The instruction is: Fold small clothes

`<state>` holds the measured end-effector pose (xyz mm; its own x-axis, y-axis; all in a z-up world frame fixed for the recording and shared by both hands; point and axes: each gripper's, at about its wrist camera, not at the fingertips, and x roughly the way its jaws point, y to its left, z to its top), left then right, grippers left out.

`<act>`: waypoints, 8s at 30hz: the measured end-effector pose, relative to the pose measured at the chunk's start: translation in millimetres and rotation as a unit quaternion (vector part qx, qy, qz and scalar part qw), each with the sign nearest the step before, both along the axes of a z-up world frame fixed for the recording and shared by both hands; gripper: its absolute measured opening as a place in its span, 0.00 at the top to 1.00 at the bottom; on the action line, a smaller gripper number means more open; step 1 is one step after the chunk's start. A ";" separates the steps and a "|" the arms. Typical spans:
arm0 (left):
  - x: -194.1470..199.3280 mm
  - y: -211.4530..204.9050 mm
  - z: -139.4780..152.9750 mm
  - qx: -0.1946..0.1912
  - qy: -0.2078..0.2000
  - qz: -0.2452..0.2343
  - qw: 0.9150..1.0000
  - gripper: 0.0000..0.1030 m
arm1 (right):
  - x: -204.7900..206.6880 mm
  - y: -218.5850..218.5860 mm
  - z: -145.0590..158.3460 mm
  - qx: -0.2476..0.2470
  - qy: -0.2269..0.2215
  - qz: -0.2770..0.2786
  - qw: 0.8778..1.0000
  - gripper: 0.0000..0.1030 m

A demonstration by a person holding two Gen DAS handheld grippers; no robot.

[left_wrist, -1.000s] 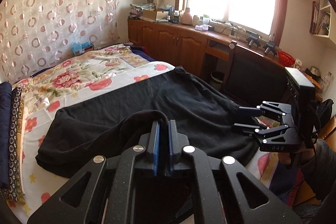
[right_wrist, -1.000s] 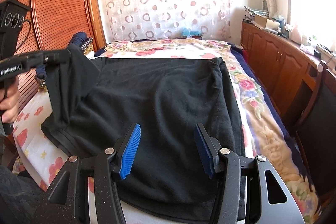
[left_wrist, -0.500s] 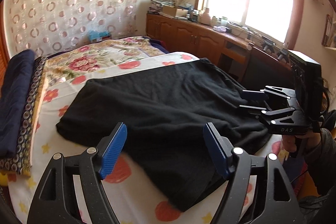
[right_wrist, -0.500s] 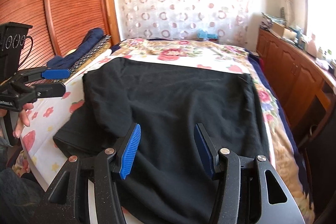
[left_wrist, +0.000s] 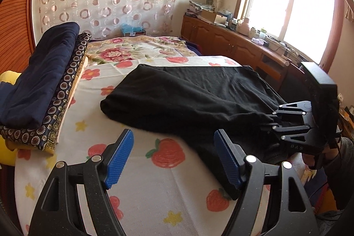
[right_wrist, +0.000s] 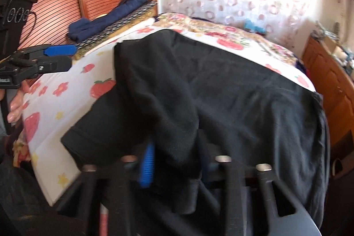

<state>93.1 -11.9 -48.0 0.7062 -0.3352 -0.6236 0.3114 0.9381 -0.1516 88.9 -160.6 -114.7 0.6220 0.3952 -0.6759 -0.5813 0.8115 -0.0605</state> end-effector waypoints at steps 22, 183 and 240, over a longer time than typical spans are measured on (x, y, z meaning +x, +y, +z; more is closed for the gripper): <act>-6.4 -18.8 17.0 -0.009 -0.036 -0.025 0.999 0.26 | -61.9 -136.3 44.5 0.051 -0.065 -0.131 0.988 0.89; 33.9 -114.4 -23.1 0.056 0.037 -0.116 0.991 0.24 | -25.2 -197.7 36.8 0.027 0.008 -0.183 0.983 0.63; -3.3 -142.5 34.6 -0.025 0.020 -0.189 0.981 0.86 | -74.6 -130.0 19.1 0.008 -0.006 -0.054 0.998 0.39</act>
<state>89.8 -154.4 -13.4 0.5015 -0.5995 -0.6238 0.6285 0.7479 -0.2135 14.3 -290.6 -95.5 0.6705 0.3354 -0.6618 -0.4889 0.8707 -0.0540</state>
